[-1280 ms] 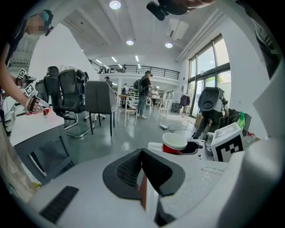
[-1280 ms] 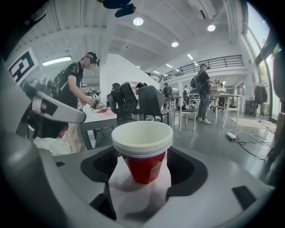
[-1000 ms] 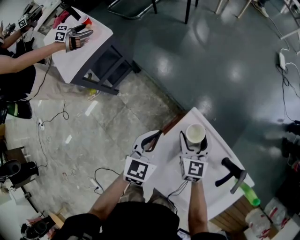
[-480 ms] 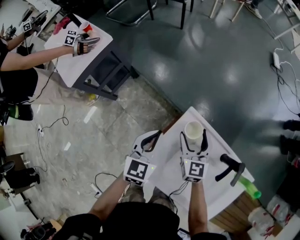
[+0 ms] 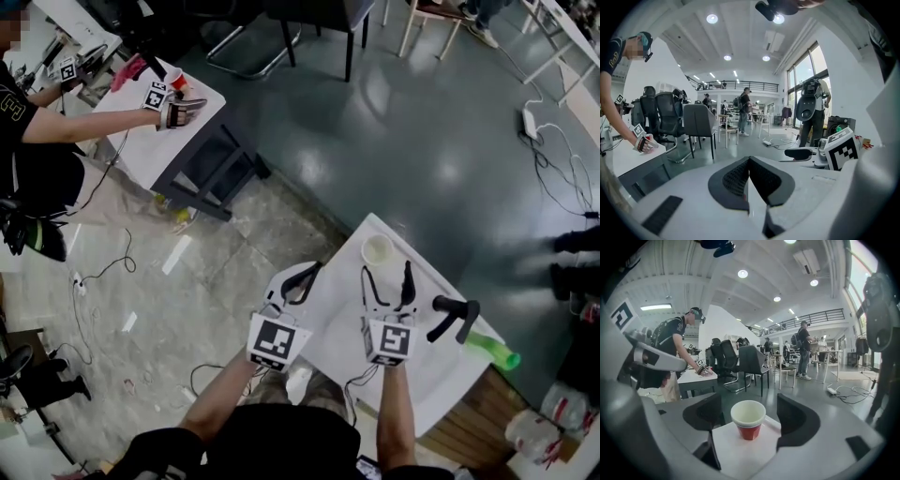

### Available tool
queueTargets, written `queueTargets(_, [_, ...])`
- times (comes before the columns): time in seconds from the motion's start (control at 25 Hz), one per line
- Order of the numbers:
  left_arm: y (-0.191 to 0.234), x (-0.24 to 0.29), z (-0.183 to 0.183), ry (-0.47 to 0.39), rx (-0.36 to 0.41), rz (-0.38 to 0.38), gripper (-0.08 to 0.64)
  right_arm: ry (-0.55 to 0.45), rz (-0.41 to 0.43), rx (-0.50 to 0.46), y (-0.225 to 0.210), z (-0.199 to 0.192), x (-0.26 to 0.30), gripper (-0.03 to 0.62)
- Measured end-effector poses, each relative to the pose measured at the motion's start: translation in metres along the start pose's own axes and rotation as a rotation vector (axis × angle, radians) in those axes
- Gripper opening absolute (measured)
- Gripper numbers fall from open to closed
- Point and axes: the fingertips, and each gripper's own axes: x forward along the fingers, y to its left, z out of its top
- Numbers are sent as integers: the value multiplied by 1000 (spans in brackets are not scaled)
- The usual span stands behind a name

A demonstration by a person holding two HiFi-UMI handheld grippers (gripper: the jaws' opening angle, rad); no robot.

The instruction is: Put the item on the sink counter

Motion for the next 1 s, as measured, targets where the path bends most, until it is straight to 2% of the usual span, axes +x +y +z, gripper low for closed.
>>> queueTargets(0.2, [-13, -19, 32, -52, 35, -27, 2, -30, -47, 17, -5, 39, -29, 349])
queueTargets(0.52, [-35, -62, 62, -111, 56, -74, 2, -86, -145, 16, -6, 75, -92, 307])
queueTargets(0.68, [-47, -73, 78, -143, 70, -109, 2, -117, -186, 14, -11, 87, -118, 277])
queueTargets(1.0, [-68, -116, 89, -200, 122, -185, 2, -147, -275, -2, 11, 99, -178, 216])
